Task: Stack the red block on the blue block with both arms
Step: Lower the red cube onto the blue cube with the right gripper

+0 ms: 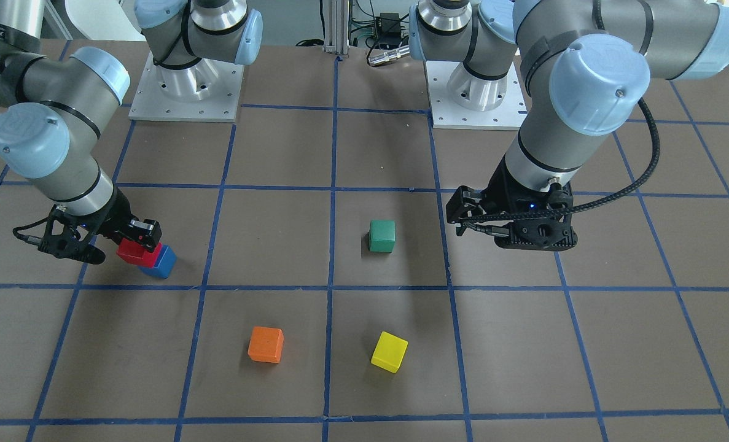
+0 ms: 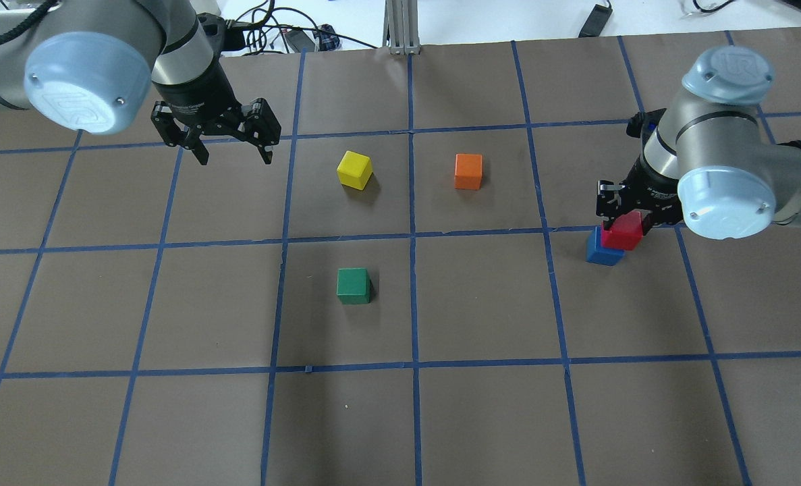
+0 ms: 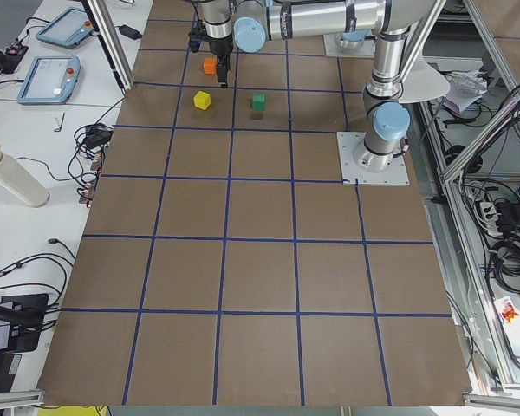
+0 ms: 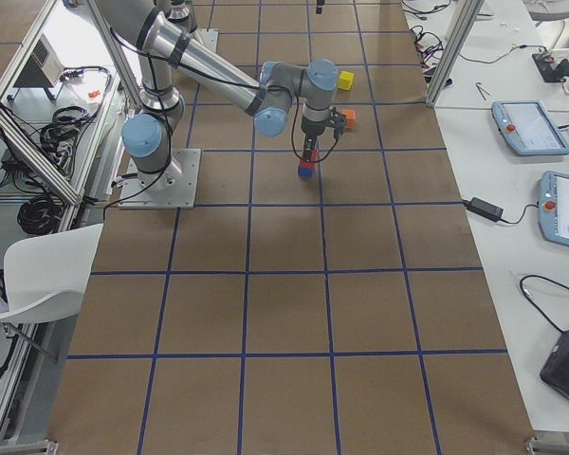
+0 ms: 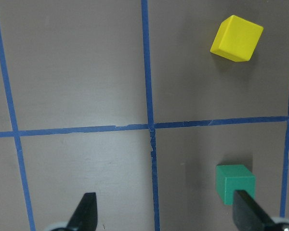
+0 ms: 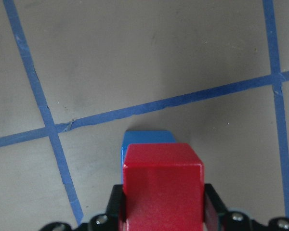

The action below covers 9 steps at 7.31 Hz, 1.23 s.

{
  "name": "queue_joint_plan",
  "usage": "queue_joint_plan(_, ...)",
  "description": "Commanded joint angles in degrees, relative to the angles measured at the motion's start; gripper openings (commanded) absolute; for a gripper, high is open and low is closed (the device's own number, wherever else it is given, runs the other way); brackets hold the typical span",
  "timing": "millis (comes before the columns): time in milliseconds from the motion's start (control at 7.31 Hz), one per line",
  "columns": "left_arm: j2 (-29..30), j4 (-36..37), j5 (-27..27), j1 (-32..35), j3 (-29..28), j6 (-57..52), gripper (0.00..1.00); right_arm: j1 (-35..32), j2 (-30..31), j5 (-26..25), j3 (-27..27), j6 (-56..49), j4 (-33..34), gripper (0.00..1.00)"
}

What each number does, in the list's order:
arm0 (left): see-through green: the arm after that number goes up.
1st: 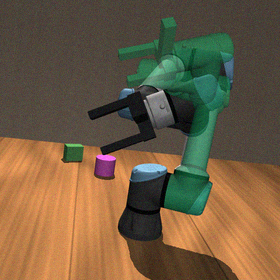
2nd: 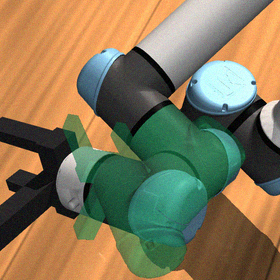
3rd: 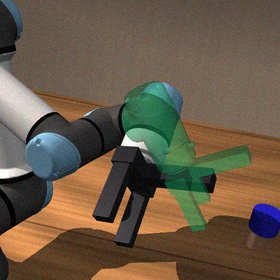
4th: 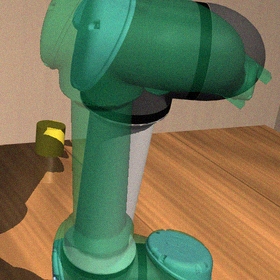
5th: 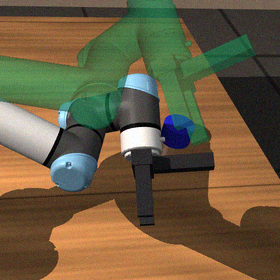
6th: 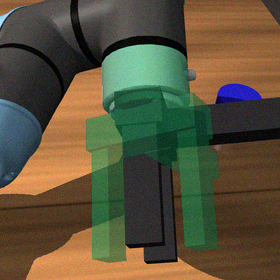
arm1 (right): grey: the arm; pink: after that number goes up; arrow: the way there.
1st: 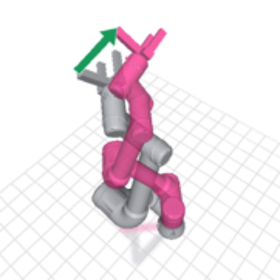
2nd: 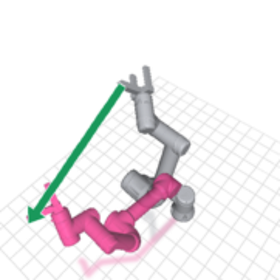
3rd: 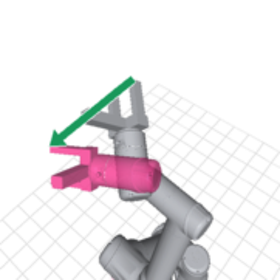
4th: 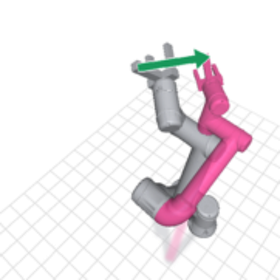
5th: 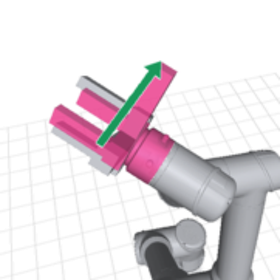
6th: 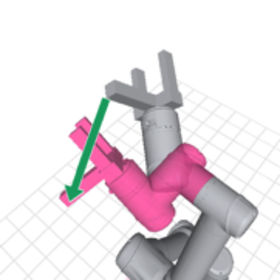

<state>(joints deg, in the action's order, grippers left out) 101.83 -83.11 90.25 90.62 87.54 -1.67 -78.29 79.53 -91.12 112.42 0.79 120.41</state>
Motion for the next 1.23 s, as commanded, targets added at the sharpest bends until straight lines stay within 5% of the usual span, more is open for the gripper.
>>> queue_joint_plan(0, -0.1, 0.1, 0.0, 0.0, 0.0, 0.0, 1.00, -0.1, -0.2, 0.0, 0.0, 0.0, 0.0, 0.13)
queue_joint_plan(547, -0.1, 0.0, 0.1, 0.0, 0.0, 0.0, 1.00, -0.1, -0.1, 0.2, 0.0, -0.2, 0.1, 0.24)
queue_joint_plan(1094, -0.1, 0.0, 0.1, 0.0, 0.0, 0.0, 1.00, -0.2, 0.0, 0.3, 0.0, -0.5, 0.1, 0.65)
